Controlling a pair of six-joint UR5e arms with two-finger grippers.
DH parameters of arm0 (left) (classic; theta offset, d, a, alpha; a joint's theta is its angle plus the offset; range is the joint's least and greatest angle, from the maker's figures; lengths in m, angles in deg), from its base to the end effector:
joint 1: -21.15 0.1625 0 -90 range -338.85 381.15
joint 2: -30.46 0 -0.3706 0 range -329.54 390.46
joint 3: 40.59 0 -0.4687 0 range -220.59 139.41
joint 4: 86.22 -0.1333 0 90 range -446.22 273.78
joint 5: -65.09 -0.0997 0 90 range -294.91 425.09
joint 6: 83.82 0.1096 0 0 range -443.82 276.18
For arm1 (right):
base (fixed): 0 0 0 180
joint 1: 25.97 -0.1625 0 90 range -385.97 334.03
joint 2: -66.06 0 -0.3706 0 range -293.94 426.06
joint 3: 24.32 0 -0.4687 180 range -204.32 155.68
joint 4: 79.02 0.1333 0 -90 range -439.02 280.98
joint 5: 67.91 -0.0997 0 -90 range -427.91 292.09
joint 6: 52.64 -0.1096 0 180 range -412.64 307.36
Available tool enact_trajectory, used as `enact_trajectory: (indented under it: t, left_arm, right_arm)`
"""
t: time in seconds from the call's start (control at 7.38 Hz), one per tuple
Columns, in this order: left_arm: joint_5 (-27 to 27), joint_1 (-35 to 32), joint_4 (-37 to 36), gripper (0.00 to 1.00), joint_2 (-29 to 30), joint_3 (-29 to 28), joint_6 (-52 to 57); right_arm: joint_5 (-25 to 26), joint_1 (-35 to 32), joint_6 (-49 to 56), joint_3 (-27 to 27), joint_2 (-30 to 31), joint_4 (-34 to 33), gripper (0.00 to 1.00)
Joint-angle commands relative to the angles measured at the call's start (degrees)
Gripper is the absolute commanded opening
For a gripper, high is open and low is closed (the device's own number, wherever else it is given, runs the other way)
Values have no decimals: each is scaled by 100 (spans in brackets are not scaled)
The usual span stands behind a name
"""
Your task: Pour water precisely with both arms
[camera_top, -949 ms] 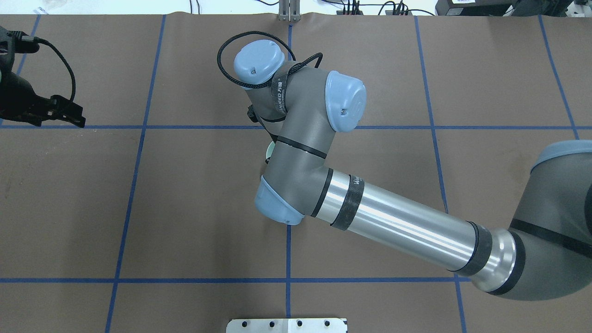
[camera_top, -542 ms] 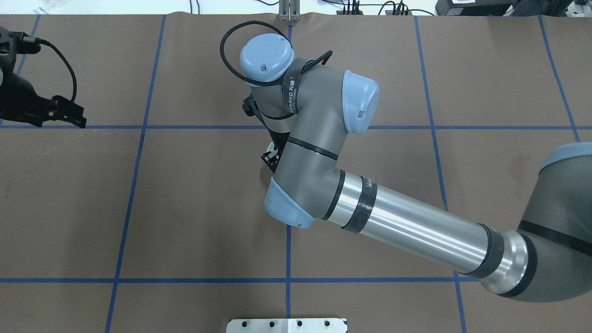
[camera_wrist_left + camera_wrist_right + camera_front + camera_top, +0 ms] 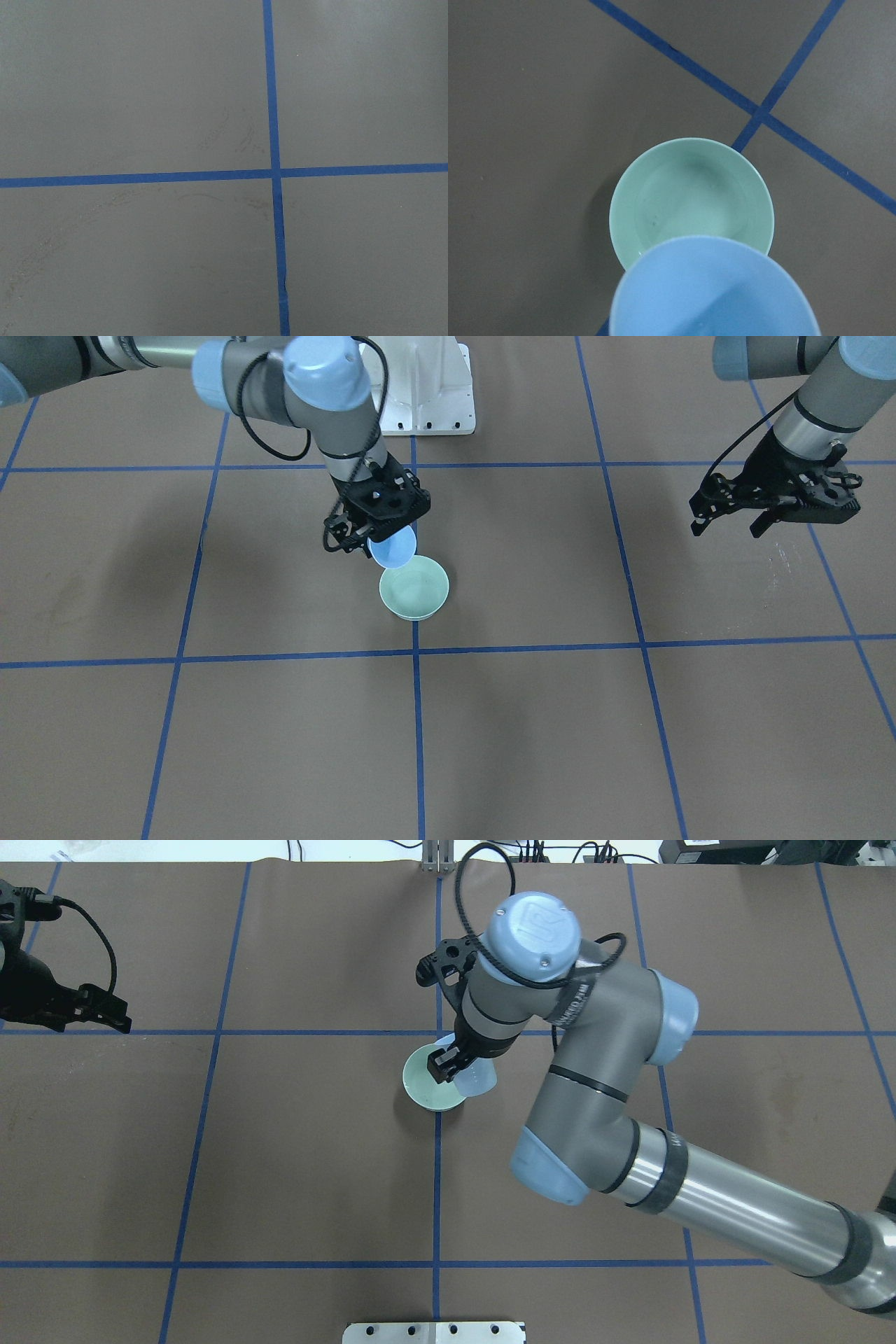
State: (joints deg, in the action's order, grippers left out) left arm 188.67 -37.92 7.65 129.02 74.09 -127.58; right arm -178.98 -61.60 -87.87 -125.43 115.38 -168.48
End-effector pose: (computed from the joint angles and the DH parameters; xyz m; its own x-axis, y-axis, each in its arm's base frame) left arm 0.2367 -0.5364 0.2847 0.6758 0.0429 -0.7359 0.0796 0.9882 0.1307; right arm -0.4926 -0.4686 0.0589 0.5416 -0.5496 0.6361 0.2256 0.8239 0.5198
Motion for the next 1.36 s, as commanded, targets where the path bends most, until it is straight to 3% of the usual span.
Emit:
enact_trajectory:
  t: [0.0,0.41,0.54,0.68,0.81,1.08,1.22]
  left_arm:
    - [-9,36,26,100,66,-33,-254]
    - [-9,45,53,100,136,20,-528]
    - [-35,114,61,100,171,20,-729]
    - [-70,332,70,100,250,20,-992]
    - [-79,404,70,100,321,28,-1194]
    - [-79,484,70,100,374,37,-1302]
    - [-97,580,79,100,400,37,-1406]
  right_arm:
    - [1010,-234,-317,-1336,1031,315,0]
    - [2812,-270,-2164,-2261,2558,315,0]
    - [3010,-278,-3208,-2299,2791,289,0]
    - [3647,-243,-3644,-2326,3150,289,0]
    - [3853,-243,-3701,-2335,3441,289,0]
    - [5080,246,-4645,-2344,4424,428,0]
    - [5791,832,-5329,-2318,4872,455,0]
